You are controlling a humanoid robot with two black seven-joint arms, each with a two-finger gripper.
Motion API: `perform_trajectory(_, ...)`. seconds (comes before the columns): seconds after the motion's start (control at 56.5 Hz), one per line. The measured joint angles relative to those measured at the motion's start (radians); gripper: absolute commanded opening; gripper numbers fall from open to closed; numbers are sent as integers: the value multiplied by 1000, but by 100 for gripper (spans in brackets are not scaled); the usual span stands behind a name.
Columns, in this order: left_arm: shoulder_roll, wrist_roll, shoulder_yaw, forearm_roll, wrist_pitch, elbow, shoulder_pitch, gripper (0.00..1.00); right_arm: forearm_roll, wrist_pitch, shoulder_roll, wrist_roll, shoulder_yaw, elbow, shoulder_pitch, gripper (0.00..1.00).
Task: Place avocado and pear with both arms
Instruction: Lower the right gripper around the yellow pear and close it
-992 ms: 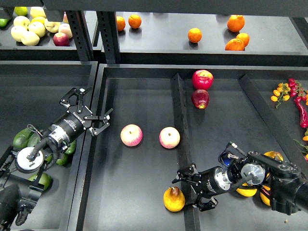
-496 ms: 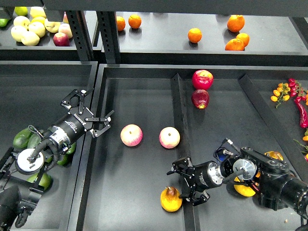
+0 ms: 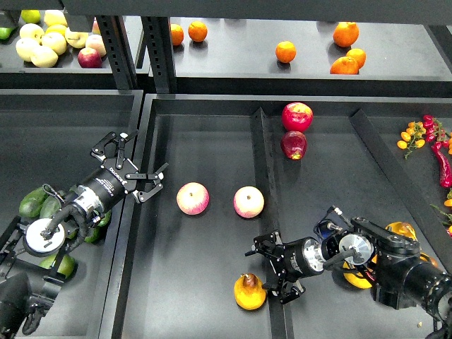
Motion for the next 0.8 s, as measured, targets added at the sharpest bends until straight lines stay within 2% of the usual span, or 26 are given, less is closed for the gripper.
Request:
perform_trajectory(0.142,0,0,1,0,0,0,2,98,34,0,-12,0,-7,28,6,91)
perform_trajectory(0.567,0,0,9,5,0,-1,20,98,135,0,-185,0,-133,211,19,92)
perform_trajectory(0.797,0,0,18,6,0,-2,21,98,142,0,-163,0,-138,214,12,93)
